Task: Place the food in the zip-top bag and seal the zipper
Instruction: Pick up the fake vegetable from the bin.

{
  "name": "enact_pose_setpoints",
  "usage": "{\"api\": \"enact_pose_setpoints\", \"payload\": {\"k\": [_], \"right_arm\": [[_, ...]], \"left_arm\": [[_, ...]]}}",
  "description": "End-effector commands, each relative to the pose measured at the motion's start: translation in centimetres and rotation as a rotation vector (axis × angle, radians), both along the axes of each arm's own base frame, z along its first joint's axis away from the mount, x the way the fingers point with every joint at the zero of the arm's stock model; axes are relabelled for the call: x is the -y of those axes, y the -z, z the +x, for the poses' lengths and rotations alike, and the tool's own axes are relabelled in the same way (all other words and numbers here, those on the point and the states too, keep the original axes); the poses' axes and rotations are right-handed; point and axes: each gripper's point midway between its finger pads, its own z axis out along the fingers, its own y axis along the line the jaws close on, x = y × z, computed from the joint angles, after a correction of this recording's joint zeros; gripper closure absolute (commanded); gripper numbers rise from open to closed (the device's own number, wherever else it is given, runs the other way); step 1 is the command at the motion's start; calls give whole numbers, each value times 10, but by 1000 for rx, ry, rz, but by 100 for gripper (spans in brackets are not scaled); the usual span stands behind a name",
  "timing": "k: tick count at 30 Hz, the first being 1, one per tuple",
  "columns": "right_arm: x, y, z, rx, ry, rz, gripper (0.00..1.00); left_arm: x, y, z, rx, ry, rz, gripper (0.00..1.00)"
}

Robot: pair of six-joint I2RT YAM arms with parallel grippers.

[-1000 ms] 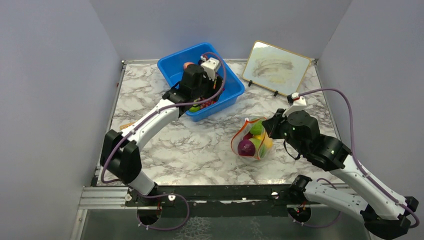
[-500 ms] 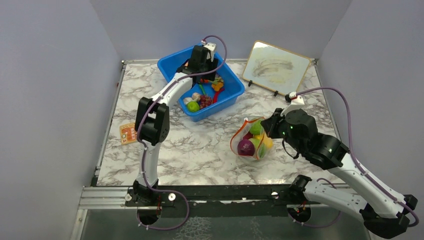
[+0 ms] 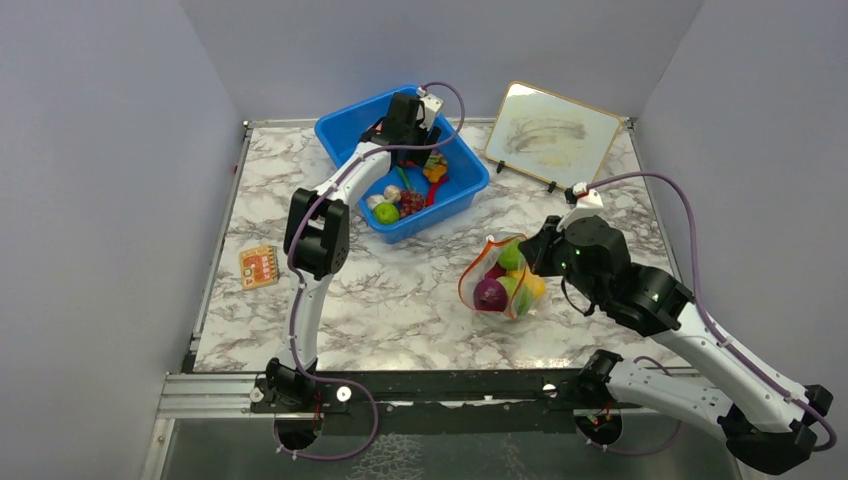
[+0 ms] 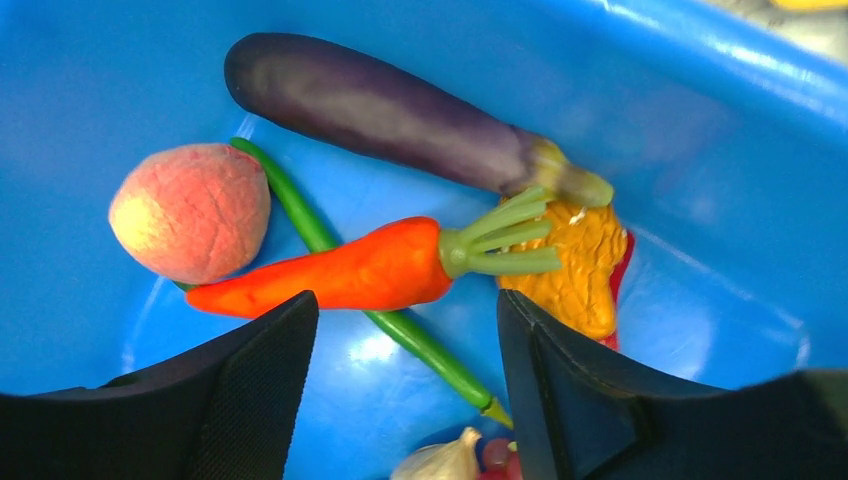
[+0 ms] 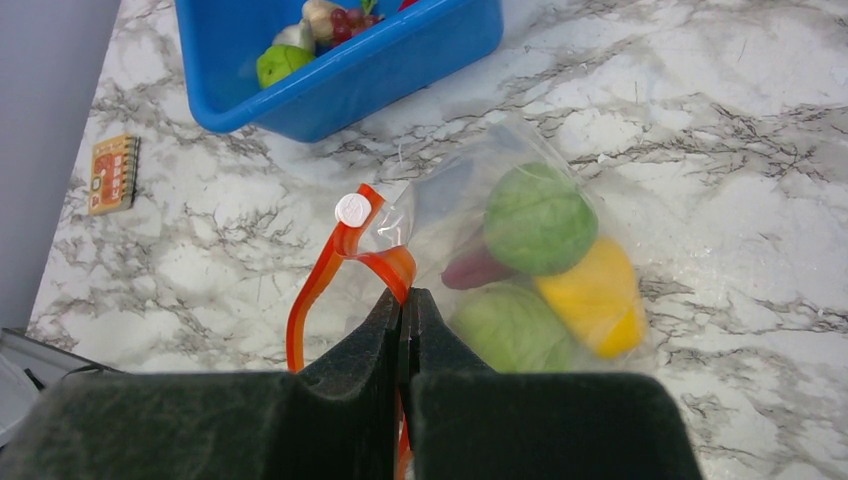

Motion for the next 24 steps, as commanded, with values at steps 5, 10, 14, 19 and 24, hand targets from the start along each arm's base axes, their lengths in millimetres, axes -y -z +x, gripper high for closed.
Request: {"api": "enact_pose_setpoints", "payload": {"k": [5, 10, 14, 19, 24], "right_arm": [[-8, -33, 7, 71, -13, 60, 99], [-8, -34, 8, 70, -10, 52, 99], [-10, -31, 9, 63, -14, 48, 99], [-16, -33, 11, 57, -25, 54, 99], [-18, -40, 14, 59, -23, 40, 99]], "left_arm": [[-2, 1, -12, 38, 392, 206, 30], [-14, 13, -11, 31, 472, 298, 33], [-18, 25, -4, 35, 508, 363, 33], [-20, 38, 7, 41, 521, 411, 33], [-20, 45, 20, 49, 495, 420, 35]]}}
